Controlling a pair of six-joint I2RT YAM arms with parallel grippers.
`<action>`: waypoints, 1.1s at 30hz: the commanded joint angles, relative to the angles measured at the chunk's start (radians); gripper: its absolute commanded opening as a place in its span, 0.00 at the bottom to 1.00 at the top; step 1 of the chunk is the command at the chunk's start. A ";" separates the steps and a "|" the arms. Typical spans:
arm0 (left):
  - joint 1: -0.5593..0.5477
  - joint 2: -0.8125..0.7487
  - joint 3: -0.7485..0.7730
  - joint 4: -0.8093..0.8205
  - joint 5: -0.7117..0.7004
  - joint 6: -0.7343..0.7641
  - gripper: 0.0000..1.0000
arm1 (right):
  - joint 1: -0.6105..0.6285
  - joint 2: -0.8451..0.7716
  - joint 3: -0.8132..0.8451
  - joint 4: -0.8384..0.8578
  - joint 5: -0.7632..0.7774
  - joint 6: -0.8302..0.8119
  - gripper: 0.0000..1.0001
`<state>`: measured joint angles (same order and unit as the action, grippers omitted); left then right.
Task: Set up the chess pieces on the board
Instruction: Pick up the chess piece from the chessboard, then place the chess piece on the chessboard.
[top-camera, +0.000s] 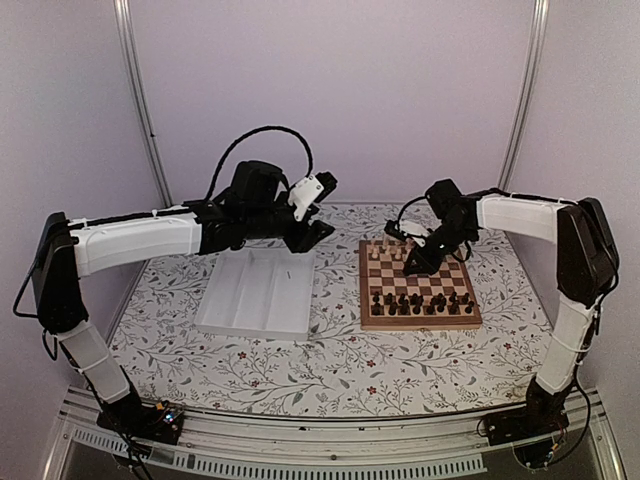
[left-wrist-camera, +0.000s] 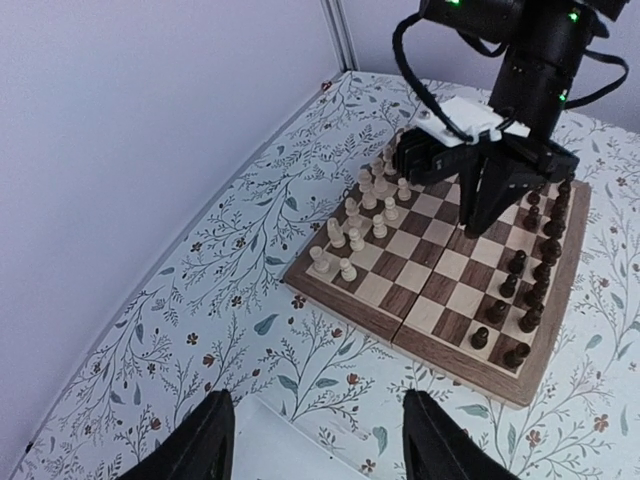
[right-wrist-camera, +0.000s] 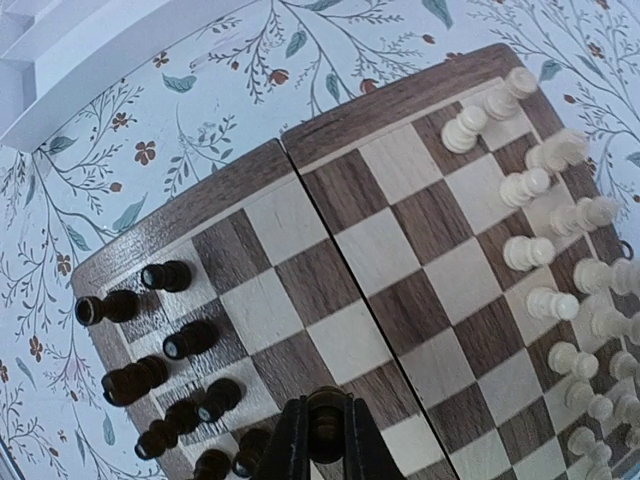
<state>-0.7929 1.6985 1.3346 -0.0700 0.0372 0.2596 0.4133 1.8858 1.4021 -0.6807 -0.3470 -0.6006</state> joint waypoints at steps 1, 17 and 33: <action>-0.014 0.003 0.030 -0.004 0.016 0.012 0.60 | -0.049 -0.097 -0.062 -0.048 0.009 -0.028 0.05; -0.022 0.028 0.051 -0.037 0.041 0.009 0.59 | -0.058 -0.113 -0.147 -0.098 -0.007 -0.093 0.07; -0.024 0.044 0.064 -0.053 0.059 0.002 0.60 | -0.058 -0.072 -0.160 -0.114 0.004 -0.100 0.07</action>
<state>-0.8047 1.7233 1.3689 -0.1085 0.0830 0.2615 0.3531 1.7950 1.2491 -0.7738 -0.3317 -0.6933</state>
